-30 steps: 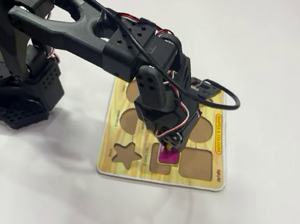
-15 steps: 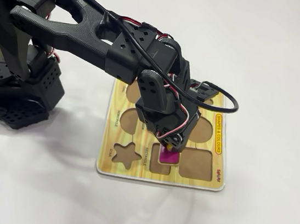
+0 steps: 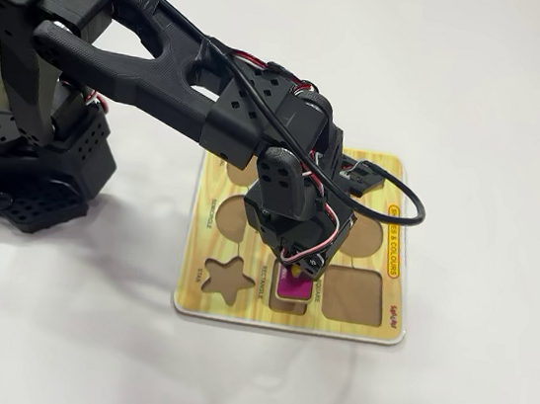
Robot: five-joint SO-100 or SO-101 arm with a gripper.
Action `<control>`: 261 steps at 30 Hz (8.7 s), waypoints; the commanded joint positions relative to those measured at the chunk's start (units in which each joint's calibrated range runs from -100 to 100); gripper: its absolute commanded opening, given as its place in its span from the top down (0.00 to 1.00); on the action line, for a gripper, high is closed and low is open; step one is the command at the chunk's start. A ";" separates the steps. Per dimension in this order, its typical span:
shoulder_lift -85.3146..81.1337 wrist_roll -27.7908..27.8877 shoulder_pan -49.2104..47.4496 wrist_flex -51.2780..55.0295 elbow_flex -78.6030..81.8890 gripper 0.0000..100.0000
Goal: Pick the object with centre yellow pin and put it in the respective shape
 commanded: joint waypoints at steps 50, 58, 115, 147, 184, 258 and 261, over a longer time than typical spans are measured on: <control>2.00 -0.14 2.59 -2.51 -1.35 0.99; 2.34 -0.14 1.12 -2.60 -1.35 0.99; 4.93 -0.25 0.54 -2.51 -1.26 0.98; -14.90 -2.45 0.93 -2.43 3.69 0.78; -72.22 -36.91 -7.76 -2.51 41.28 0.79; -111.55 -49.26 -17.14 5.87 92.27 0.78; -111.55 -49.26 -17.14 5.87 92.27 0.78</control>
